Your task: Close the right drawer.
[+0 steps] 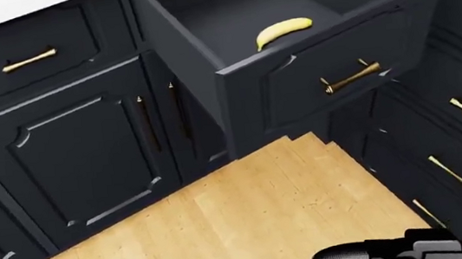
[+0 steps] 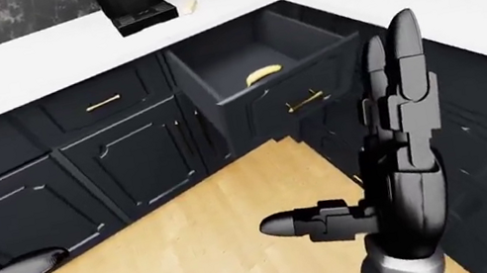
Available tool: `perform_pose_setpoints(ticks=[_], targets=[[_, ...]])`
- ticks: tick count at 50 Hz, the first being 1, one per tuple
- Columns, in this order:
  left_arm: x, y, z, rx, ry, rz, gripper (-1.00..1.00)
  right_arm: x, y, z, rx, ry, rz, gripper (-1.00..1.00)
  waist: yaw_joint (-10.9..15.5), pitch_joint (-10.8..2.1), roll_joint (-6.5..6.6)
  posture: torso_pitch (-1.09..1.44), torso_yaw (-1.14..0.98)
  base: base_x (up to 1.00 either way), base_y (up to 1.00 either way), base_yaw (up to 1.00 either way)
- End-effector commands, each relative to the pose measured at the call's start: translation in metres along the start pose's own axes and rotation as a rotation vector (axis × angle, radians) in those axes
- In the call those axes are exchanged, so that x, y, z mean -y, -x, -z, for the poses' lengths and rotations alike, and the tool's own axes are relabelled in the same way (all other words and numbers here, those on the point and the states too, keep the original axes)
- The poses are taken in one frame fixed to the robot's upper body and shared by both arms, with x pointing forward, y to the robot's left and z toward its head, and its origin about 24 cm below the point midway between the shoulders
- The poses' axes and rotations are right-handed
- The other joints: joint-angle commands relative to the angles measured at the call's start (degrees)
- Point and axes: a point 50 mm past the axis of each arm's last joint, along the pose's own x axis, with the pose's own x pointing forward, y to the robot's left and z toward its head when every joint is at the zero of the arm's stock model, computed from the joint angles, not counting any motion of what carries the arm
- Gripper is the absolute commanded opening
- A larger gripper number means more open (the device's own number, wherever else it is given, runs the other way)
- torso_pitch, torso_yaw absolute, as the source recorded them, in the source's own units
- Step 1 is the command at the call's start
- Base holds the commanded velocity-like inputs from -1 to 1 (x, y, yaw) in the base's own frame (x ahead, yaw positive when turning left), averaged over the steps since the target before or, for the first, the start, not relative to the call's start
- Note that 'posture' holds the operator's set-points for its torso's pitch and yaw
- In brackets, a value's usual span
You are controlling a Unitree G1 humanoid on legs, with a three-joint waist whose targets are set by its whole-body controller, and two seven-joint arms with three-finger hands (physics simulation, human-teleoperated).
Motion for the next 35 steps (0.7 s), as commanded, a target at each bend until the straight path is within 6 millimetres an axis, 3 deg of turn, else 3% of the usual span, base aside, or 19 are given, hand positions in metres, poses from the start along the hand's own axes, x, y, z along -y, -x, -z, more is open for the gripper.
perform_pose_setpoints(ticks=[1, 3, 4, 6, 14, 16, 17, 18, 19, 21, 26, 28, 31, 32, 33, 35], targets=[[-0.0007, -0.0015, -0.0067, 0.044, -0.003, -0.003, 1.00, -0.0006, -0.0018, -0.0110, 0.065, -0.011, 0.002, 1.00, 0.11, -0.37, 0.34, 0.00, 0.00, -0.11, 0.00, -0.23], [-0.0007, -0.0017, -0.0068, 0.044, -0.002, -0.003, 1.00, -0.0006, -0.0020, -0.0111, 0.065, -0.012, 0.002, 1.00, 0.31, -1.63, 3.99, 0.00, 0.00, -0.09, 0.00, -0.23], [-0.0008, -0.0017, -0.0069, 0.044, -0.002, -0.004, 1.00, -0.0007, -0.0019, -0.0115, 0.066, -0.012, 0.001, 1.00, 0.96, -0.75, 1.34, 0.00, 0.00, -0.07, 0.00, -0.23], [-0.0010, -0.0015, -0.0069, 0.044, -0.002, -0.004, 1.00, -0.0001, -0.0015, -0.0120, 0.064, -0.014, 0.004, 1.00, 0.58, -0.29, 1.88, 0.00, 0.00, -0.02, 0.00, -0.23], [-0.0013, -0.0005, -0.0066, 0.044, -0.001, -0.003, 1.00, -0.0001, -0.0019, -0.0114, 0.063, -0.016, 0.005, 1.00, 0.06, -0.16, -2.51, 0.00, 0.00, 0.00, 0.00, -0.28], [-0.0012, 0.0001, -0.0067, 0.045, -0.001, -0.002, 1.00, 0.0002, -0.0017, -0.0115, 0.063, -0.016, 0.005, 1.00, -0.06, -0.76, -5.08, 0.00, 0.00, 0.00, 0.00, -0.29], [-0.0013, 0.0003, -0.0065, 0.044, 0.000, -0.002, 1.00, 0.0003, -0.0019, -0.0114, 0.063, -0.015, 0.004, 1.00, -0.37, -1.85, -7.43, 0.00, 0.00, 0.00, 0.00, -0.30], [-0.0011, 0.0009, -0.0062, 0.043, 0.000, -0.001, 1.00, 0.0006, -0.0025, -0.0107, 0.061, -0.016, 0.005, 1.00, -0.87, -0.44, -4.46, 0.00, 0.00, 0.00, 0.00, -0.29], [-0.0012, 0.0012, -0.0060, 0.043, 0.000, -0.001, 1.00, 0.0005, -0.0025, -0.0105, 0.061, -0.015, 0.005, 1.00, -0.38, -0.79, -5.19, 0.00, 0.00, 0.00, 0.00, -0.30], [-0.0014, 0.0018, -0.0058, 0.043, 0.000, -0.002, 1.00, 0.0005, -0.0016, -0.0110, 0.062, -0.015, 0.005, 1.00, -0.61, -1.18, -4.17, 0.00, 0.00, 0.00, 0.00, -0.30], [-0.0009, 0.0018, -0.0056, 0.042, 0.001, 0.000, 1.00, 0.0002, -0.0016, -0.0108, 0.061, -0.017, 0.005, 1.00, 0.01, 0.06, -1.73, 0.00, 0.00, 0.00, 0.00, -0.30], [-0.0012, 0.0015, -0.0056, 0.042, 0.001, -0.002, 1.00, 0.0002, -0.0012, -0.0109, 0.061, -0.018, 0.006, 1.00, -0.10, 0.22, -0.10, 0.00, 0.00, 0.00, 0.00, -0.34], [-0.0009, 0.0015, -0.0056, 0.042, 0.001, -0.001, 1.00, 0.0001, -0.0010, -0.0104, 0.060, -0.018, 0.006, 1.00, 0.37, -0.38, 3.84, 0.00, 0.00, 0.00, 0.00, -0.37], [-0.0008, 0.0015, -0.0056, 0.041, 0.001, -0.001, 1.00, 0.0002, -0.0008, -0.0106, 0.061, -0.019, 0.006, 1.00, 0.75, 0.48, 1.42, 0.00, 0.00, 0.00, 0.00, -0.38], [-0.0007, 0.0016, -0.0055, 0.041, 0.002, 0.000, 1.00, 0.0005, -0.0012, -0.0102, 0.058, -0.021, 0.006, 1.00, 0.15, 0.34, 2.26, 0.00, 0.00, 0.00, 0.00, -0.36], [-0.0006, 0.0020, -0.0054, 0.041, 0.001, 0.000, 1.00, 0.0002, -0.0011, -0.0099, 0.058, -0.020, 0.006, 1.00, 0.07, -0.49, 1.54, 0.00, 0.00, 0.00, 0.00, -0.38]])
